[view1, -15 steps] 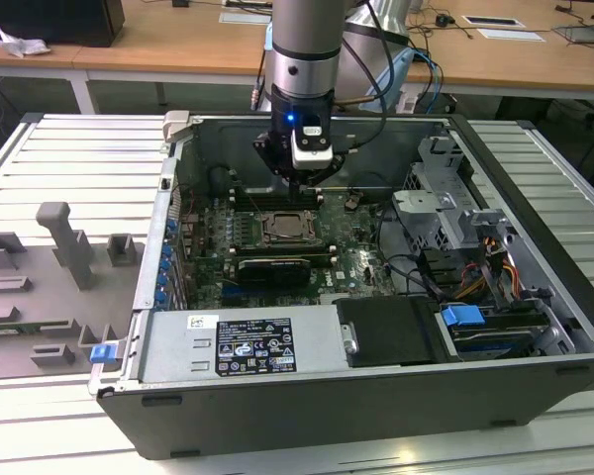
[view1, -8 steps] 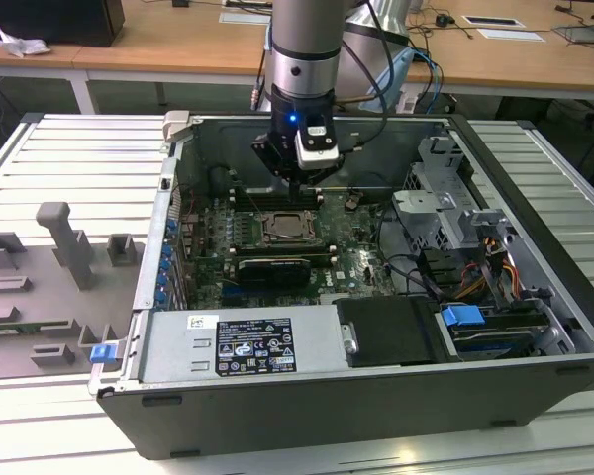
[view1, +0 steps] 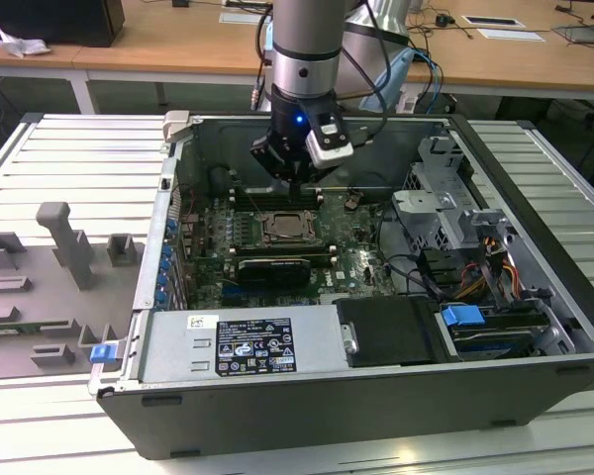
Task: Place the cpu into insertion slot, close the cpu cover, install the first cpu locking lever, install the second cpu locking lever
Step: 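Install the first cpu locking lever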
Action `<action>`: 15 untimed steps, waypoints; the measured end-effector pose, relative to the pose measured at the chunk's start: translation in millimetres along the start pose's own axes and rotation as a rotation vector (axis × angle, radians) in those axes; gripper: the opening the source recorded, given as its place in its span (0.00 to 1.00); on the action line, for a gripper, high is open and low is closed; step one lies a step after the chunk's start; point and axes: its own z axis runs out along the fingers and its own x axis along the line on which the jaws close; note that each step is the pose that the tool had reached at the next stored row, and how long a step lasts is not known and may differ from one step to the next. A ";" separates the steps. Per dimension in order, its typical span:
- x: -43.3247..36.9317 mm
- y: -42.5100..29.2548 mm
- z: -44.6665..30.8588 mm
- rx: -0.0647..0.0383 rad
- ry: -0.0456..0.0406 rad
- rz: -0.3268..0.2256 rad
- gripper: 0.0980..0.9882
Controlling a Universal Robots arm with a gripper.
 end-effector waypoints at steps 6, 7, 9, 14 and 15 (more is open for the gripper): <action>3.0 -0.5 0.0 -0.002 0.0041 -0.144 0.01; 7.6 -1.2 0.0 -0.005 0.0031 -0.144 0.01; 15.5 -2.4 -0.1 -0.008 0.0024 -0.144 0.01; 35.9 -5.5 -0.3 -0.015 0.0019 -0.144 0.01; 38.8 -5.9 -0.3 -0.015 0.0020 -0.143 0.01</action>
